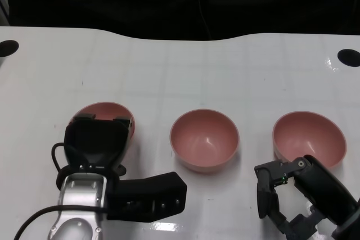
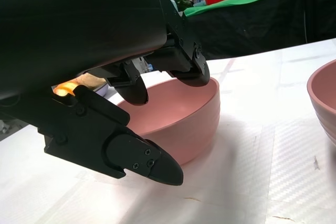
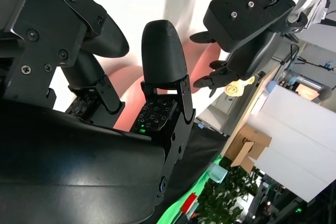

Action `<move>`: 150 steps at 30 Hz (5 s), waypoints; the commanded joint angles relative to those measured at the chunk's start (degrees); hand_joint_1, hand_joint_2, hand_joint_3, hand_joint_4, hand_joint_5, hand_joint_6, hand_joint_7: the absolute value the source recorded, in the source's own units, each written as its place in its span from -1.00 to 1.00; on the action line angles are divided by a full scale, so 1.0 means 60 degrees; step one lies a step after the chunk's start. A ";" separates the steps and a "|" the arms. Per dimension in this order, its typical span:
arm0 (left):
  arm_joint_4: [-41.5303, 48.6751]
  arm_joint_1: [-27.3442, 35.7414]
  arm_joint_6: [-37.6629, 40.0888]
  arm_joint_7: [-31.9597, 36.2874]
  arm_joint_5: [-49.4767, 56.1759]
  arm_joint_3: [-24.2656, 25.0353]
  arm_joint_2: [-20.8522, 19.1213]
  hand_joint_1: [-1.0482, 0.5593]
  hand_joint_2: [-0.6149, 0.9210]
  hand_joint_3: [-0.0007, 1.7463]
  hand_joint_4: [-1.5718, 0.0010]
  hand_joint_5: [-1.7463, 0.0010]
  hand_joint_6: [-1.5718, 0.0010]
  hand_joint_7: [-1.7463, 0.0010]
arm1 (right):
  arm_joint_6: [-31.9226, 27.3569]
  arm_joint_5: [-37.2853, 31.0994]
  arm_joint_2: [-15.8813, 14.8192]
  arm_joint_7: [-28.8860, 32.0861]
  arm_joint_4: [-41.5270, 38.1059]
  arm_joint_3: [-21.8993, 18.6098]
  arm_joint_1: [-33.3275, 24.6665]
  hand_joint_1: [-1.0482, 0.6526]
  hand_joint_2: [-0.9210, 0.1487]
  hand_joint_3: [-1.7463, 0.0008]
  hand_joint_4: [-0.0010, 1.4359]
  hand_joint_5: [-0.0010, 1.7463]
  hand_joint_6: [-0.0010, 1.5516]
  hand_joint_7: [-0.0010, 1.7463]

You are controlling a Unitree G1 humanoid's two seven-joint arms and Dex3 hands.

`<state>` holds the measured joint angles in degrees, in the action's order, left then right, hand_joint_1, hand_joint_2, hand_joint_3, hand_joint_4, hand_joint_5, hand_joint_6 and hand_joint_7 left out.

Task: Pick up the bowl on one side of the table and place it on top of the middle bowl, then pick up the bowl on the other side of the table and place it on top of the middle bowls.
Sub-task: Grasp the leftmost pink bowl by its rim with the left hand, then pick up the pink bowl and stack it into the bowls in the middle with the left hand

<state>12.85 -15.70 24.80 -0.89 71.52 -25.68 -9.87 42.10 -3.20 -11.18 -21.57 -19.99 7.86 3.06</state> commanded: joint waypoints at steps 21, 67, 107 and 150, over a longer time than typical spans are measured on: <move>0.2235 -0.0466 -0.0983 0.2090 -0.1408 -0.0697 -0.0636 -0.23 1.00 -0.75 0.01 -0.89 -0.44 0.74 | -0.0114 -0.0025 -0.0170 0.0052 0.0157 -0.0036 -0.0052 0.28 0.79 -1.00 0.51 0.88 0.33 0.56; 0.0022 -0.1230 -0.5357 0.4380 -0.2865 -0.0272 -0.1010 -0.03 0.34 0.08 -0.19 -1.00 -0.15 -0.44 | -0.0129 -0.0028 -0.0157 0.0066 0.0287 -0.0023 -0.0142 0.28 0.74 -1.00 0.51 0.89 0.34 0.56; 0.2973 -0.2449 -0.7407 0.2248 -0.3976 -0.1132 -0.0262 -0.01 0.74 -0.37 -0.07 -0.66 -0.11 -0.10 | -0.0090 0.0110 -0.0161 -0.0073 0.0198 0.0011 -0.0100 0.26 0.78 -1.00 0.49 0.88 0.32 0.55; -0.0626 -0.0545 -0.6082 -0.0542 -0.3852 -0.0819 -0.1824 -0.71 1.00 -0.46 0.93 0.79 0.80 0.98 | -0.0228 0.0155 -0.0219 -0.0165 0.0257 0.0036 -0.0068 0.27 0.76 -1.00 0.48 0.89 0.31 0.55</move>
<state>9.52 -19.35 -11.66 -3.67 47.83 -30.77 -19.53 41.11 -2.61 -11.40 -22.29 -18.92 8.22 2.59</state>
